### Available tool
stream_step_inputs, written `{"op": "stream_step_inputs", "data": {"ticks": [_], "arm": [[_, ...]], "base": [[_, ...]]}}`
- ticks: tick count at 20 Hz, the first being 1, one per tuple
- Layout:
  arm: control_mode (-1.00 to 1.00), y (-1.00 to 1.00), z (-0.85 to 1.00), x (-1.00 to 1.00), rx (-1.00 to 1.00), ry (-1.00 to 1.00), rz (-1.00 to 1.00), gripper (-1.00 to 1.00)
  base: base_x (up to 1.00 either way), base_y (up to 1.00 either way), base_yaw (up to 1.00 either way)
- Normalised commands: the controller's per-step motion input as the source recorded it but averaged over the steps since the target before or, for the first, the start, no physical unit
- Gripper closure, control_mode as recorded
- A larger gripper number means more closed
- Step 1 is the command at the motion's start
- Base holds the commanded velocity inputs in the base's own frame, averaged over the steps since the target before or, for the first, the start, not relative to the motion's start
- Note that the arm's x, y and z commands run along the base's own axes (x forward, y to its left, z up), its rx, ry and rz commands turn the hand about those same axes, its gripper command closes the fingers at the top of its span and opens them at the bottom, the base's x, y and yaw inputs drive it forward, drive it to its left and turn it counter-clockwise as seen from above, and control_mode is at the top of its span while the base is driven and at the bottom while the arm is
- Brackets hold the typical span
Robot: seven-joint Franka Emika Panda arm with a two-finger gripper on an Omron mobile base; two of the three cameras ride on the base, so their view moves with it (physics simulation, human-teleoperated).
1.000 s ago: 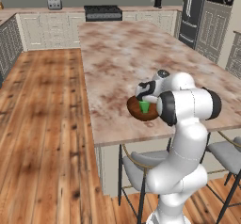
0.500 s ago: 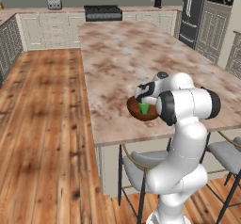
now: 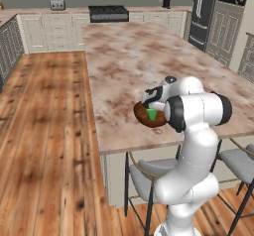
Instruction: Place the cup inside the bowl on the dining table and move the bowl to any counter.
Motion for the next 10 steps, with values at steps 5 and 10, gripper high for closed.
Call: {"op": "stream_step_inputs", "data": {"ticks": [5,10], "arm": [[-1.00,-0.11,0.03,0.00,0.00,0.00,-0.02,-1.00],[-1.00,-0.29,0.31,0.00,0.00,0.00,-0.04,-1.00]], "base": [[0.00,0.00,0.00],[0.00,0.00,0.00]]}}
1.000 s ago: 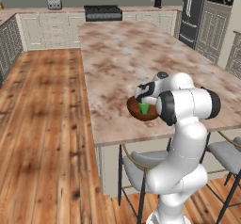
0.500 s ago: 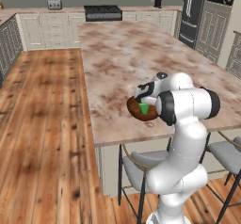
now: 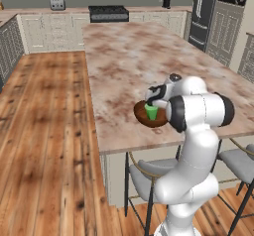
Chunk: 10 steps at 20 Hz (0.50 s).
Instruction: Place the cup inside the bowl on the dining table and move the bowl to any counter.
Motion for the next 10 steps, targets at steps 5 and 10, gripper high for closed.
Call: {"op": "stream_step_inputs", "data": {"ticks": [5,10], "arm": [[-1.00,-0.19,0.55,0.00,0.00,0.00,-0.01,-1.00],[-1.00,-0.05,0.48,0.00,0.00,0.00,0.00,-1.00]], "base": [[0.00,0.00,0.00],[0.00,0.00,0.00]]}}
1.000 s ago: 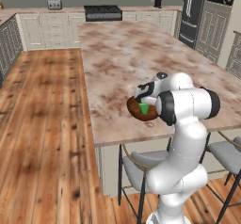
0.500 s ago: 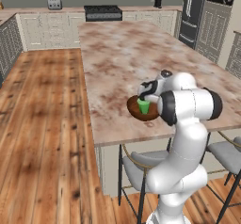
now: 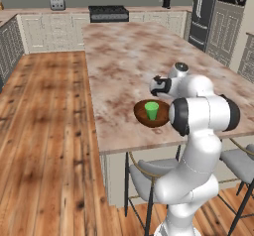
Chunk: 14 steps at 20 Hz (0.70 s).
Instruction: Place the cup inside the bowl on the dining table and move the bowl to any counter.
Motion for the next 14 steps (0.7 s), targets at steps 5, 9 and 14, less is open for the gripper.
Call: {"op": "stream_step_inputs", "data": {"ticks": [5,9,14], "arm": [[-1.00,-0.20,0.12,0.00,-0.01,0.01,0.00,-1.00],[-1.00,-0.36,0.00,0.00,-0.05,0.01,0.00,-1.00],[-1.00,-0.27,-0.05,0.00,-0.01,0.01,0.00,-1.00]], "base": [[0.00,0.00,0.00],[0.00,0.00,0.00],[0.00,0.00,0.00]]}}
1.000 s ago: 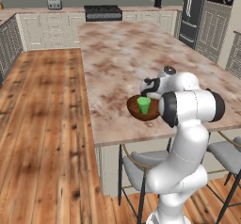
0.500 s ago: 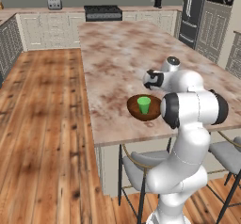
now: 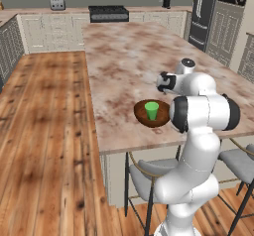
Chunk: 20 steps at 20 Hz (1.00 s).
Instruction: Place the cup inside the bowl on the dining table and move the bowl to any counter.
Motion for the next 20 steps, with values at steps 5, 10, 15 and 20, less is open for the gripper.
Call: {"op": "stream_step_inputs", "data": {"ticks": [5,10,15,20], "arm": [[-1.00,-0.05,-0.24,-0.01,0.00,0.00,0.00,-1.00],[-1.00,0.00,-0.07,-0.18,0.00,0.03,0.02,-1.00],[-1.00,0.00,-0.01,-0.15,0.00,0.06,0.08,-1.00],[-1.00,0.00,0.01,-0.12,0.00,0.15,0.14,-1.00]], "base": [[0.00,0.00,0.00],[0.00,0.00,0.00],[0.00,0.00,0.00],[0.00,0.00,0.00]]}}
